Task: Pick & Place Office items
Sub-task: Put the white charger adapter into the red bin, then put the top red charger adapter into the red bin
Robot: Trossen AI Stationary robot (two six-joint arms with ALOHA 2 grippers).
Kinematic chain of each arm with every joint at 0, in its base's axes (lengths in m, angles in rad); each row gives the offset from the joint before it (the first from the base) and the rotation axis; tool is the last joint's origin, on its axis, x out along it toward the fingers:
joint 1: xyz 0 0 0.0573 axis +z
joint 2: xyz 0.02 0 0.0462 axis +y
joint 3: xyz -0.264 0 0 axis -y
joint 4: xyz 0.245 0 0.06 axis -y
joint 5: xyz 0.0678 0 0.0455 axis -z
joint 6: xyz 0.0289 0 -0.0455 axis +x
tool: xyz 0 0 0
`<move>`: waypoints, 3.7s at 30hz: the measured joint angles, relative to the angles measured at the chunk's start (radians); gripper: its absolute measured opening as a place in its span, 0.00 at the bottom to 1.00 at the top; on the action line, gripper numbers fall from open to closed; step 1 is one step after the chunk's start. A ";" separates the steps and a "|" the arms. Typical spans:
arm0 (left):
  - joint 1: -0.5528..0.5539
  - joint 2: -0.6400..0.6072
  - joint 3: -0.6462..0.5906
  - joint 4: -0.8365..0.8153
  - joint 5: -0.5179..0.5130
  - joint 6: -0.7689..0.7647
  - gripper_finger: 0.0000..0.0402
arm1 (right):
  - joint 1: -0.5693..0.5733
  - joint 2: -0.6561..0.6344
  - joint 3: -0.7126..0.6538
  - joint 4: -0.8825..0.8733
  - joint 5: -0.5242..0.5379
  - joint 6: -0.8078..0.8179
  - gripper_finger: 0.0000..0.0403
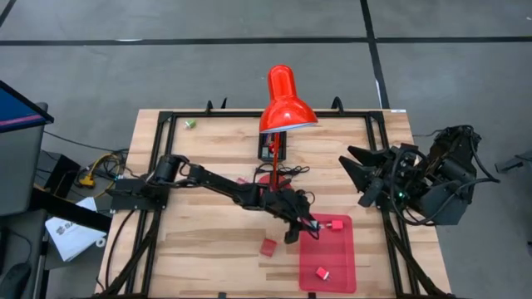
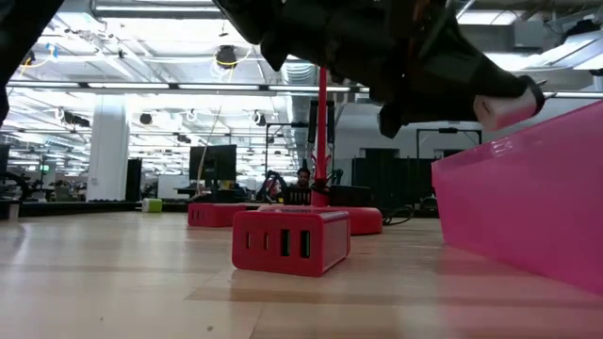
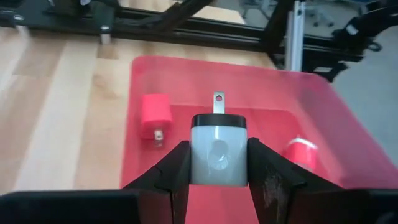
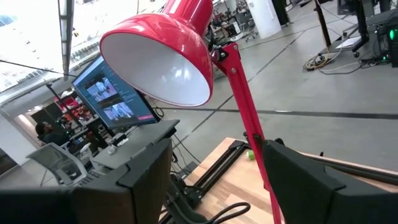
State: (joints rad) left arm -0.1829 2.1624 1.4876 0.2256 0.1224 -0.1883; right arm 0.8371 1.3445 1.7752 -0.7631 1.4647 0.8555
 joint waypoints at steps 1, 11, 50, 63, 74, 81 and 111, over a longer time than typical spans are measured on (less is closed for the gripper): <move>0.000 0.000 0.000 -0.004 -0.014 0.013 0.30 | 0.000 0.000 0.000 0.000 0.000 0.000 0.61; 0.003 0.000 0.000 -0.077 -0.077 0.059 0.30 | 0.000 0.000 0.000 0.000 0.000 0.001 0.61; 0.035 -0.245 -0.039 -0.309 -0.355 0.033 0.55 | 0.000 0.000 0.000 0.008 0.011 0.001 0.61; -0.028 -0.726 -0.566 -0.755 -0.522 -0.585 0.57 | -0.003 0.000 0.000 0.008 0.030 -0.015 0.61; 0.102 -0.810 -0.802 -0.521 -0.424 -0.776 0.73 | -0.004 0.000 0.000 0.016 0.045 -0.019 0.61; 0.232 -0.794 -0.802 -0.388 -0.206 -0.733 0.77 | -0.004 0.000 0.000 0.017 0.049 -0.021 0.61; 0.254 -0.677 -0.803 -0.413 -0.173 -0.654 0.76 | 0.000 0.004 0.000 0.016 0.056 -0.018 0.61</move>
State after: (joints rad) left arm 0.0715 1.4852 0.6849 -0.1878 -0.0510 -0.8418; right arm 0.8375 1.3483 1.7748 -0.7471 1.5204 0.8379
